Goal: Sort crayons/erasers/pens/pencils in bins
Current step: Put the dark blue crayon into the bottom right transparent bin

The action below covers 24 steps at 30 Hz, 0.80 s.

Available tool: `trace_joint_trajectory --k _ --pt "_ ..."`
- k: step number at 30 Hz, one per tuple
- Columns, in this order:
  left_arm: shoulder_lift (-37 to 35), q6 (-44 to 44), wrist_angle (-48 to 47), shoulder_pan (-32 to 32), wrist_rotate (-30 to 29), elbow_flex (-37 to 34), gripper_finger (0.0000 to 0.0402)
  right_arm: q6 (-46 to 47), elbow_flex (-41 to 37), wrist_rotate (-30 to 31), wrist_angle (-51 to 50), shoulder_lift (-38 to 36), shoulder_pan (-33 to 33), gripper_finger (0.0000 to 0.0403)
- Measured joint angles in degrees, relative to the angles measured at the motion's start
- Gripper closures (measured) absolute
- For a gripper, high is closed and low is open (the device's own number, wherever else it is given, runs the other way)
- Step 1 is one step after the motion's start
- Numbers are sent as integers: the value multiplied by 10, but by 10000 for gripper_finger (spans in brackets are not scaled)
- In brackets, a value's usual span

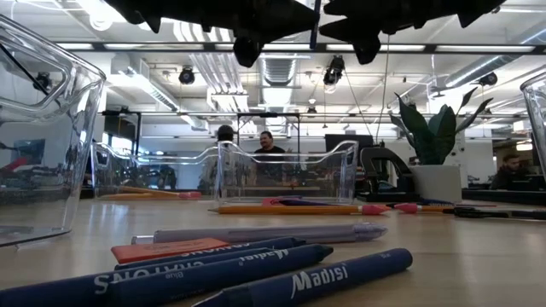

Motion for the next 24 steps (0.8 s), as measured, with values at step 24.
trace_joint_trajectory --k 24 --pt "0 2 5 0 -6 0 390 23 0 -6 91 38 3 353"
